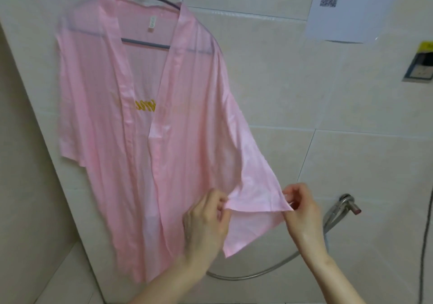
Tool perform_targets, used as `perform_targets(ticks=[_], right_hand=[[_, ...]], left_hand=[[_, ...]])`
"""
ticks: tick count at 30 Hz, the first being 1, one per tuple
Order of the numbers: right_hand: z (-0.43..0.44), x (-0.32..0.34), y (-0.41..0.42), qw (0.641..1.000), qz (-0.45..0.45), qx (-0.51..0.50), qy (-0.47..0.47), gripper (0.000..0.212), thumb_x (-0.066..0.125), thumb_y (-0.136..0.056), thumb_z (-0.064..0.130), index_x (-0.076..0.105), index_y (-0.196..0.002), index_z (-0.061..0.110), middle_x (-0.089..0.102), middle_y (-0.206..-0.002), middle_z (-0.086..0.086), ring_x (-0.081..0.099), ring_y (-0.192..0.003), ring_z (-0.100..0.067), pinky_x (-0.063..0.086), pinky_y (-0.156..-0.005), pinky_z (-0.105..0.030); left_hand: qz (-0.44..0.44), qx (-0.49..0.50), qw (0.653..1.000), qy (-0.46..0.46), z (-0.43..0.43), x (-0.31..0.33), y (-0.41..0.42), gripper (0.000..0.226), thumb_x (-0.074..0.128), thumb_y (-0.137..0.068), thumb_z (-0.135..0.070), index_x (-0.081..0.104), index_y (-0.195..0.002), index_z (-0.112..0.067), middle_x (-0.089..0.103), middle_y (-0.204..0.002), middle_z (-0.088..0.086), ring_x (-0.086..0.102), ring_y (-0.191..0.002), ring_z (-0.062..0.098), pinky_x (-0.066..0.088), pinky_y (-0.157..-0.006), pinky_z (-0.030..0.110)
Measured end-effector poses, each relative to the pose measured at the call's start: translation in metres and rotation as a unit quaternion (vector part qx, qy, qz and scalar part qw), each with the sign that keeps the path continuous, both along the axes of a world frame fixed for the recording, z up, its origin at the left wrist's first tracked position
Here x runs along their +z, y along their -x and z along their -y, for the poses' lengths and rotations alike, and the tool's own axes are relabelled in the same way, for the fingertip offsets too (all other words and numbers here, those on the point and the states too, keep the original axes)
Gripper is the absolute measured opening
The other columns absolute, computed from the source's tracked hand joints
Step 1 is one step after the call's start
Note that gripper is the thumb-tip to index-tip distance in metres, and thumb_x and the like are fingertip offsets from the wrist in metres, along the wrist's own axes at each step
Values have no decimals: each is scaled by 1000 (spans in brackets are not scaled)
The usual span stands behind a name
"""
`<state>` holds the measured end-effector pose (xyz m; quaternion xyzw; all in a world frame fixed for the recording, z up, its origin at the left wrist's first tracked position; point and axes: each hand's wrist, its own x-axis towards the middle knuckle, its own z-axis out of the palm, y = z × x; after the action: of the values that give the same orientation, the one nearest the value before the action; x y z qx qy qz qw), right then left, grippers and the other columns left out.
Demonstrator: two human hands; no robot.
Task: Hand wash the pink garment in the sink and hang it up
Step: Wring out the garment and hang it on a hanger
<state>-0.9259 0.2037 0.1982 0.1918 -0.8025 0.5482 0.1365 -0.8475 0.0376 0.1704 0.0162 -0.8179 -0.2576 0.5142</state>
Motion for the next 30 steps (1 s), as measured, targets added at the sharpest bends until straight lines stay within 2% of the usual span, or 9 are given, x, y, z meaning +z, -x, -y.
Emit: perform_targets(ticks=[4,8,11,14,18,22,26,28,30], right_hand=[[-17,21,-5,983,75,167,-14,18,70,-68,-1,64,-72,16,62,-63,4,53,-56,-9,42,-51,-17],[-34,25,8,999,7,47,-6,23,69,-76,-5,59,-70,15,61,-63,5,52,-56,-11,38,-51,-14],[-37,29,5,992,43,118,-5,24,70,-70,-6,60,-67,15,58,-56,1,51,-50,-7,40,-49,-17],[-44,28,14,998,-6,34,43,24,63,-74,-11,60,-73,13,58,-61,-5,49,-52,-12,39,-49,-17],[-43,25,13,997,30,26,72,21,55,-79,-11,61,-77,9,45,-45,-13,41,-37,-13,35,-39,-21],[-44,22,12,953,180,51,240,14,48,-90,1,51,-76,5,62,-51,-11,57,-41,-18,44,-42,-21],[-34,-1,-10,857,280,311,302,43,75,-62,28,71,-94,-1,68,-102,-26,68,-95,-33,57,-81,-37],[-35,-2,-15,809,294,386,331,54,76,-60,22,68,-109,-1,64,-109,-28,64,-100,-36,56,-80,-41],[-36,-7,-9,826,294,364,313,50,79,-65,18,66,-111,6,68,-106,-23,66,-97,-33,56,-77,-37]], left_hand=[[-63,-114,955,267,-18,7,-2,16,60,-78,-12,48,-85,-20,49,-66,-3,41,-61,16,32,-49,29],[-97,2,995,4,-20,21,8,13,57,-79,-17,48,-81,-26,52,-66,-6,45,-58,7,41,-50,30],[-100,-103,960,240,-29,16,7,14,52,-87,-8,50,-77,-17,48,-67,-2,42,-59,14,39,-49,34],[-76,-26,997,-3,-26,27,7,5,55,-79,-15,52,-80,-18,52,-67,-4,45,-58,10,40,-50,30],[-73,-141,918,364,-38,12,2,11,55,-85,-6,51,-80,-14,49,-74,-2,43,-62,17,30,-54,27],[-36,-29,999,-23,-42,29,4,11,56,-85,-19,56,-75,-13,53,-67,-7,44,-61,4,38,-52,21],[37,-175,983,43,-67,27,3,3,59,-86,-20,60,-85,-17,58,-79,-9,52,-73,4,38,-65,9],[122,-236,964,24,-66,26,4,18,57,-85,-22,64,-101,-17,66,-95,-8,59,-88,4,42,-78,10],[213,-291,932,-23,-54,27,8,31,52,-83,-24,62,-111,-15,69,-105,-10,62,-95,-3,45,-83,12]])
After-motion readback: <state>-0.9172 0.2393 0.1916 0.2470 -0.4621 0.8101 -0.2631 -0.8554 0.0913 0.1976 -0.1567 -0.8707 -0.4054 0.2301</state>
